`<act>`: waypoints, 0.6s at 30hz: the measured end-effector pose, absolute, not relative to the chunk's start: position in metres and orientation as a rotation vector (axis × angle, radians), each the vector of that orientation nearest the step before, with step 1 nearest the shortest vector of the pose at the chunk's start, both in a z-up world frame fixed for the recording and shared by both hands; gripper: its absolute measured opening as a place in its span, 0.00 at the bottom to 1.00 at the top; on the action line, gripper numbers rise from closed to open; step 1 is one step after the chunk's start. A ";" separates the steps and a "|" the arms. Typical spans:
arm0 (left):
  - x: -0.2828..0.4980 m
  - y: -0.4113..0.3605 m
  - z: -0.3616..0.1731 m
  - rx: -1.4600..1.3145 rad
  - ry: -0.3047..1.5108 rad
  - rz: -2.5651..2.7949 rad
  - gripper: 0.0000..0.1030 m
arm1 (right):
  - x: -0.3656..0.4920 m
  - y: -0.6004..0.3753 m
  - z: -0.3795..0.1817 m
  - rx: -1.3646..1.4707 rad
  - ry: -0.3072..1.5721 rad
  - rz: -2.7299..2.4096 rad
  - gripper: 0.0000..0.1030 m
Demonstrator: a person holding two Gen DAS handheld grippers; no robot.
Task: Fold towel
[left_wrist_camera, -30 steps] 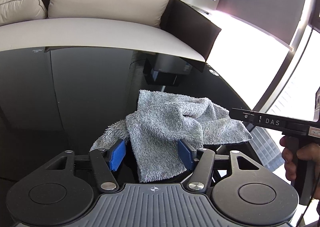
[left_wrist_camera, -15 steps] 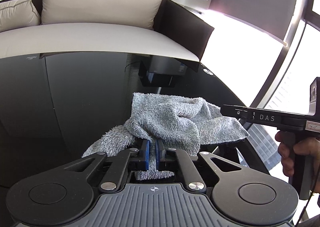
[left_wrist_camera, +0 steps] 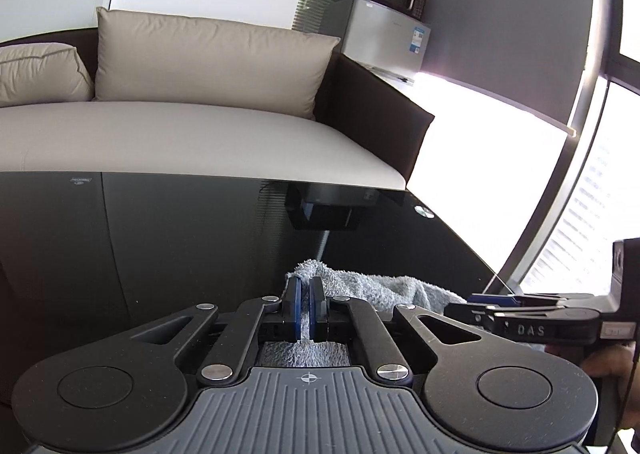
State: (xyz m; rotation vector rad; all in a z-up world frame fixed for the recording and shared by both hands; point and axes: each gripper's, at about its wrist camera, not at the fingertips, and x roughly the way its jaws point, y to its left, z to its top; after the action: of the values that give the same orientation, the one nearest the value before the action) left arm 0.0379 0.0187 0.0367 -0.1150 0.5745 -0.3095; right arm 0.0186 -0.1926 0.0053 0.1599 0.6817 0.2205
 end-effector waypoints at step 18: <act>0.087 0.045 0.046 -0.157 0.558 -0.229 0.03 | 0.012 -0.152 -0.007 0.014 0.698 0.321 0.50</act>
State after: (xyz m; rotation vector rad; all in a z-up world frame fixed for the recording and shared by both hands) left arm 0.0871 0.0454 0.0464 -0.1573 0.5578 -0.2292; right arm 0.0121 -0.1523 -0.0071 0.0138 0.6978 0.3208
